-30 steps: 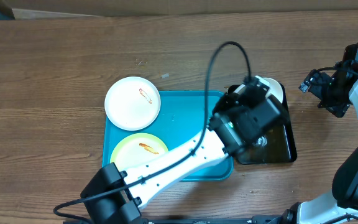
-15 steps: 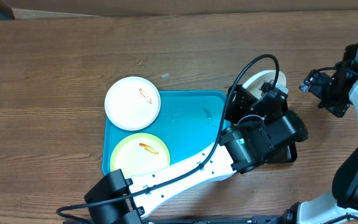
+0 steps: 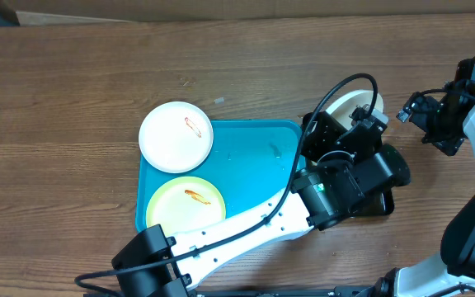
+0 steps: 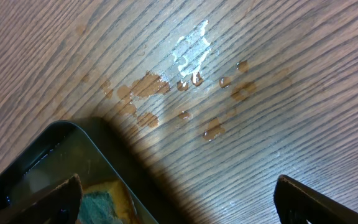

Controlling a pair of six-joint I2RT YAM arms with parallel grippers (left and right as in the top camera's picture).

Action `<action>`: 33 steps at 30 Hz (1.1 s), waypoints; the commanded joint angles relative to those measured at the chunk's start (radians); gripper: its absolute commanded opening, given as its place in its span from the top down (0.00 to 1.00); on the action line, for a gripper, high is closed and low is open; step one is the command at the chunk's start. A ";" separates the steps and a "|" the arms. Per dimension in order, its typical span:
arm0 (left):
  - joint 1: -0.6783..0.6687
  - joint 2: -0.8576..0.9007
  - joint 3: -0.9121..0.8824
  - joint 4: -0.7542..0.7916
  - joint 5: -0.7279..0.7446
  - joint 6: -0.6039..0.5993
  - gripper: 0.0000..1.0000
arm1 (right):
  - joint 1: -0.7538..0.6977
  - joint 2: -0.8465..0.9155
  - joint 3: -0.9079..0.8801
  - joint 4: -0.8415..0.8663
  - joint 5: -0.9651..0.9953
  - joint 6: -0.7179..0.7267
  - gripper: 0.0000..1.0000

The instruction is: Clean dirty plates on tray and stack at the side

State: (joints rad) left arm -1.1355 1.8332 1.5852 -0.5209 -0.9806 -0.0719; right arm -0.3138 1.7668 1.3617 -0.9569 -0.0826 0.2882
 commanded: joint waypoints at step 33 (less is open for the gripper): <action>1.675 0.007 -0.016 -0.454 1.509 -0.346 0.96 | -0.002 -0.003 0.015 0.006 -0.009 0.004 0.00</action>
State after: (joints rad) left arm 0.4633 1.8355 1.5864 -0.9703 0.5411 -0.4423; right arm -0.3138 1.7668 1.3617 -0.9573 -0.0826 0.2878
